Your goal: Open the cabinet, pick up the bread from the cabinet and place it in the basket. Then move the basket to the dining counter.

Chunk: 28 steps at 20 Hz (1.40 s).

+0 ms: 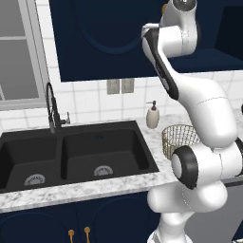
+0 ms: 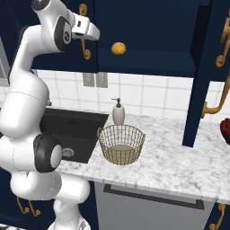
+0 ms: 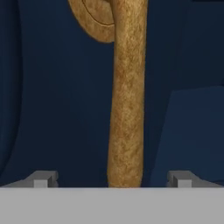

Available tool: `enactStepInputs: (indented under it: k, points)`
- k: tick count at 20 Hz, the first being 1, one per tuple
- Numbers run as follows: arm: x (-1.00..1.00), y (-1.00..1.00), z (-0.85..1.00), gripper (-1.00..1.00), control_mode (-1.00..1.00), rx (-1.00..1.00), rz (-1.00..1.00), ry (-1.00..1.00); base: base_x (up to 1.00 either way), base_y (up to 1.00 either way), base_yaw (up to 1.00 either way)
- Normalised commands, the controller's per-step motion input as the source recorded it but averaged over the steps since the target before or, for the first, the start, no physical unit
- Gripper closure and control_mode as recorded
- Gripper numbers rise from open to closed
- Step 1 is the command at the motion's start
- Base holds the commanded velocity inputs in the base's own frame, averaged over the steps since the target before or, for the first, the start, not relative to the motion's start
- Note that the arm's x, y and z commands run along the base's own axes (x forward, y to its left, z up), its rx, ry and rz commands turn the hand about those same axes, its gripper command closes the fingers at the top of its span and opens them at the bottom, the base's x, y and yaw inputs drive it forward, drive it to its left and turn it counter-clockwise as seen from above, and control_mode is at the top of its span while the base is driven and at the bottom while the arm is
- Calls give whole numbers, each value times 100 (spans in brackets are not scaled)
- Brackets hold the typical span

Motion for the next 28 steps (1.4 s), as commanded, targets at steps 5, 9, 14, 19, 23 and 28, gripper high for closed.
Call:
enactStepInputs:
  k: [5,9,14,19,23,28]
  points:
    - [27,0,0,100,-100,0,3,0,0,0,0]
    - [6,0,0,100,-100,0,0,-1,0,0,0]
    - [-36,10,4,100,-100,-5,0,-7,0,0,0]
    - [-92,49,4,100,-100,-18,-10,-12,0,0,0]
    - [-100,52,0,100,-100,-7,-24,-14,0,0,0]
    - [-100,55,4,100,-100,0,-34,-8,0,0,0]
